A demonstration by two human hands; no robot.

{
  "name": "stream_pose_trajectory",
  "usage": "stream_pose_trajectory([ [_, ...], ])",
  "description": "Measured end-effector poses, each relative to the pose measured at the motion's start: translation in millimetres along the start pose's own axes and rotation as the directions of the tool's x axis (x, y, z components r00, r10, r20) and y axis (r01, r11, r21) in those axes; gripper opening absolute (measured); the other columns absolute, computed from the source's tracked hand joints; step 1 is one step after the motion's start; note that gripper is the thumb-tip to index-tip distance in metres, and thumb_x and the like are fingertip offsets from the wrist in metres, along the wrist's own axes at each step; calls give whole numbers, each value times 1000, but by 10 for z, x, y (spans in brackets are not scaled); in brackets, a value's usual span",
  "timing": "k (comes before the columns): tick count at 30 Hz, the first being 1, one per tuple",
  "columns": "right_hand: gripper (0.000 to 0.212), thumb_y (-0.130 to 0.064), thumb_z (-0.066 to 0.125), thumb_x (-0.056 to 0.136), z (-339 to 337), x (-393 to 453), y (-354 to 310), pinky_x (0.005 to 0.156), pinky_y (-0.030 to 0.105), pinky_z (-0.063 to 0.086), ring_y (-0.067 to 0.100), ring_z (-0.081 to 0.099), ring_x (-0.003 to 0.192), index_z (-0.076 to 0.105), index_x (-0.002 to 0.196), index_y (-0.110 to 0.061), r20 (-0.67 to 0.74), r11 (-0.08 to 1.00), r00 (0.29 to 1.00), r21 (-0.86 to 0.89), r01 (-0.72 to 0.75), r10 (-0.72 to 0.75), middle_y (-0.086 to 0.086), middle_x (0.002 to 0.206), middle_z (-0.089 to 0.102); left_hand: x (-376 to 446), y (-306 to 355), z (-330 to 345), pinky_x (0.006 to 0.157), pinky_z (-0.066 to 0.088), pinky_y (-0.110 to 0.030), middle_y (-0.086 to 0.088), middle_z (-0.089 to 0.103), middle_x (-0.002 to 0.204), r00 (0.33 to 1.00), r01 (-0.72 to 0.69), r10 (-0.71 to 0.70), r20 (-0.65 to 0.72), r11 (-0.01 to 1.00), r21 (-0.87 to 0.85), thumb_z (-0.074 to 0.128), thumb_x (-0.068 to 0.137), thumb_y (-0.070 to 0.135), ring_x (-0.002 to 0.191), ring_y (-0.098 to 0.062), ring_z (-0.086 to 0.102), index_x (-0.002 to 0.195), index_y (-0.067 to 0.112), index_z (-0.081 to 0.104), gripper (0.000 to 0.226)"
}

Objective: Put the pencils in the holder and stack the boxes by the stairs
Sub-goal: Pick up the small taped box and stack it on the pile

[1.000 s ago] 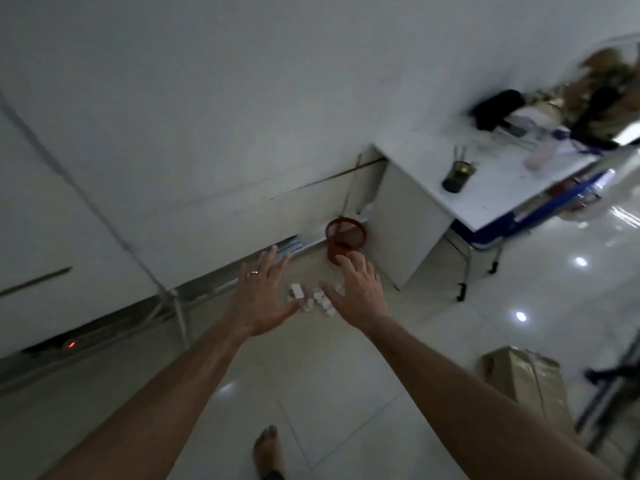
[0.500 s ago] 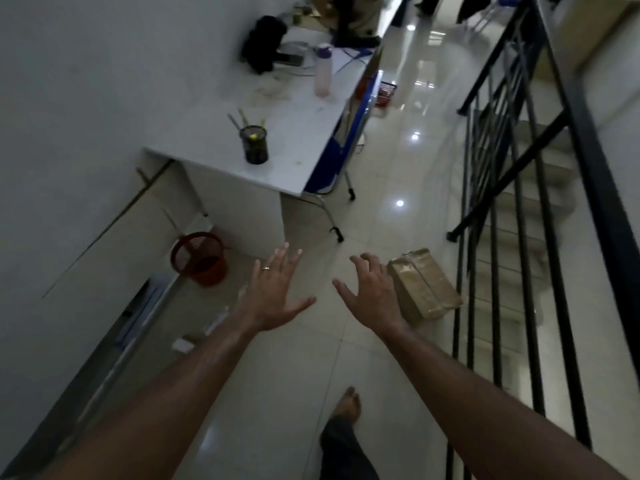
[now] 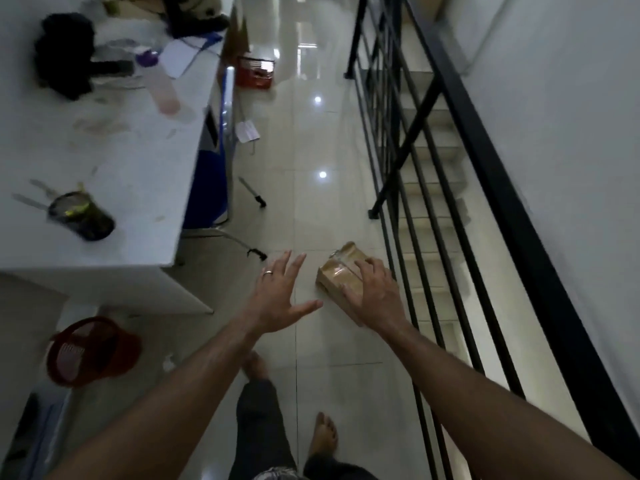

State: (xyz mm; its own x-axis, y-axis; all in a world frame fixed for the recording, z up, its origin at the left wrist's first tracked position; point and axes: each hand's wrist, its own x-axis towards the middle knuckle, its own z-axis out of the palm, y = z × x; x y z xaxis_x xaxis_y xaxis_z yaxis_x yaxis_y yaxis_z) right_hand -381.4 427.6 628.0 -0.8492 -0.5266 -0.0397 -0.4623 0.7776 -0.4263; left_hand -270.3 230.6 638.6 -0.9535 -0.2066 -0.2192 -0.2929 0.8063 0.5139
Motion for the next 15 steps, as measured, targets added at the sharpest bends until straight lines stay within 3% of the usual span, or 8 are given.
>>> stream_pose_trajectory([
  [7, 61, -55, 58, 85, -76, 810, 509, 92, 41, 46, 25, 48, 116, 46, 133, -19, -102, 961, 956, 35, -273, 275, 6, 131, 42, 1439, 79, -157, 118, 17, -51, -5, 5, 163, 974, -164, 157, 165, 986, 27, 56, 78, 73, 148, -28, 10, 154, 33, 6, 99],
  [11, 64, -58, 57, 84, 141, 1205, 832, 93, 44, 46, 28, 47, 116, 48, 132, -16, -92, 872, 870, 132, -472, 484, 8, 132, 43, 2119, -48, 0, 117, 20, -51, -4, 6, 163, 943, -155, 140, 301, 988, 25, 55, 76, 77, 148, -29, 11, 154, 32, 9, 100],
  [15, 60, -55, 58, 86, 529, 1415, 1151, 88, 42, 49, 28, 48, 112, 48, 128, -15, -63, 817, 821, 171, -551, 567, 8, 129, 42, 2644, -233, 314, 116, 19, -52, -4, 5, 163, 917, -134, 113, 384, 991, 28, 53, 75, 79, 148, -30, 10, 154, 33, 9, 102],
])
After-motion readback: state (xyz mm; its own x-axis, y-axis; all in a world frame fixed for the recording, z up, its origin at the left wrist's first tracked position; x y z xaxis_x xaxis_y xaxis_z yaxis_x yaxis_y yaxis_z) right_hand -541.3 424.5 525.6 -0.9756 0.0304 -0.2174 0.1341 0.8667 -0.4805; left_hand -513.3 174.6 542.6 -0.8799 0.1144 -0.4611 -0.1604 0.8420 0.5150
